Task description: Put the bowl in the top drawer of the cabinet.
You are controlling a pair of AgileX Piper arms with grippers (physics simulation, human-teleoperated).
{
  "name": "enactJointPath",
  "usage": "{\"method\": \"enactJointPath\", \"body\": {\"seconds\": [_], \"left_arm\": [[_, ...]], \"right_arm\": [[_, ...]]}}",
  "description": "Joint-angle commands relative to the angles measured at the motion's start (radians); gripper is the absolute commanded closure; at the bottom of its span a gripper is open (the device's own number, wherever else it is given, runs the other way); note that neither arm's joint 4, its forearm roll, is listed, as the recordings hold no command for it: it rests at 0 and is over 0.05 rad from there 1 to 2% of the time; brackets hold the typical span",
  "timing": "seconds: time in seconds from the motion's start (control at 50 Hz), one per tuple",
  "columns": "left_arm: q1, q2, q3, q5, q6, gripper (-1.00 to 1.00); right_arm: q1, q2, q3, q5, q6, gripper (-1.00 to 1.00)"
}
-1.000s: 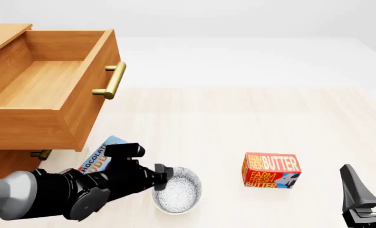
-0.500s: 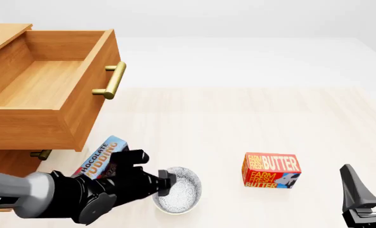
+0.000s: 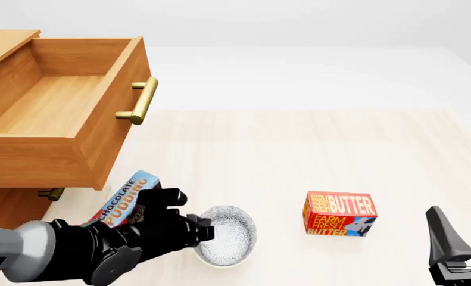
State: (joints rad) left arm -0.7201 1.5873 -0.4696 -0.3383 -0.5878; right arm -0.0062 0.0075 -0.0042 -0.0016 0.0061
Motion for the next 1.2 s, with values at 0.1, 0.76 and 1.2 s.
{"method": "enactJointPath", "body": {"seconds": [0.1, 0.76, 1.2], "left_arm": [[-0.017, -0.121, -0.005, 0.049, 0.062, 1.0], [-0.011, -0.28, -0.005, 0.157, 0.168, 1.0], [-0.009, -0.395, -0.012, 0.226, 0.276, 1.0]], "right_arm": [[0.0, 0.0, 0.0, 0.0, 0.0, -1.0], [0.0, 0.0, 0.0, 0.0, 0.0, -1.0], [0.0, 0.0, 0.0, 0.0, 0.0, -1.0]]}}
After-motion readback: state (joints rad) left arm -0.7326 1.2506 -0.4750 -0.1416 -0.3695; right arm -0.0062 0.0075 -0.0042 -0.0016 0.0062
